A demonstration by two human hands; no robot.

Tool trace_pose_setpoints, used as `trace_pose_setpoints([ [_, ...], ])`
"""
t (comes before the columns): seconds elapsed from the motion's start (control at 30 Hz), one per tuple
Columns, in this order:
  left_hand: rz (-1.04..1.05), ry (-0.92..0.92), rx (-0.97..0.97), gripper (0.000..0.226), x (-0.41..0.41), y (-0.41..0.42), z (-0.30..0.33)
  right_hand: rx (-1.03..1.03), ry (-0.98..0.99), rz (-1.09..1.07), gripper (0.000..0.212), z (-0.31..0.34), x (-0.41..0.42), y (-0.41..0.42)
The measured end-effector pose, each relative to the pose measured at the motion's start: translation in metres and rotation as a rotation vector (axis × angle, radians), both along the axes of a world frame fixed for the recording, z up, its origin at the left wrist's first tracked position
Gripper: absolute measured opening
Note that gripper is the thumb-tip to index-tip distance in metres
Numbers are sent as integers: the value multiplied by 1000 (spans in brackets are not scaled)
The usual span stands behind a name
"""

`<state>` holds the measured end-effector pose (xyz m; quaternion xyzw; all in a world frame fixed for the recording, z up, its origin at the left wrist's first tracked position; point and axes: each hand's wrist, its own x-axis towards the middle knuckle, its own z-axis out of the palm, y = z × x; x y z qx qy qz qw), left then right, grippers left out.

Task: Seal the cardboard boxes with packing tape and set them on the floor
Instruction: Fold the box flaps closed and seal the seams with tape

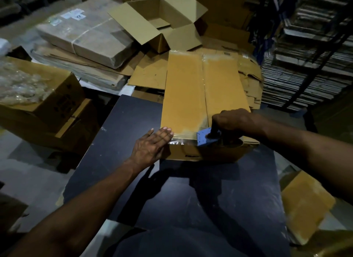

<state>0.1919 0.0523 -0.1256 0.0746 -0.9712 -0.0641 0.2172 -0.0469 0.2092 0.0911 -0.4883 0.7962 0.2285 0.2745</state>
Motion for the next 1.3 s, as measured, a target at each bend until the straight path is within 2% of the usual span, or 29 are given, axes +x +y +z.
trace_pose_setpoints([
  [0.23,148,125,-115,42,-25,30,23,-13,-28,49,45,-8,-13,-8],
  [0.37,83,4,-225,52,-71,62,16,-107,11,300,33,-20,-23,-10],
  [0.43,72,-56,-279,49,-79,64,6,-136,6,352,31,-22,-27,-9],
  [0.67,28,-74,-267,53,-73,56,10,-170,-131,232,43,-25,-33,7],
  [0.77,35,-11,-264,55,-73,57,1,-194,-124,204,49,-24,-52,35],
  [0.93,28,23,-255,63,-71,56,-5,-134,-70,101,49,-16,-95,77],
  [1.07,31,49,-225,62,-71,61,0,-139,-107,65,45,-17,-109,94],
  [1.23,34,-20,-194,56,-67,59,2,-95,-132,68,44,-18,-110,85],
  [1.3,41,-62,-189,55,-56,46,4,-60,-155,130,38,-21,-104,74],
])
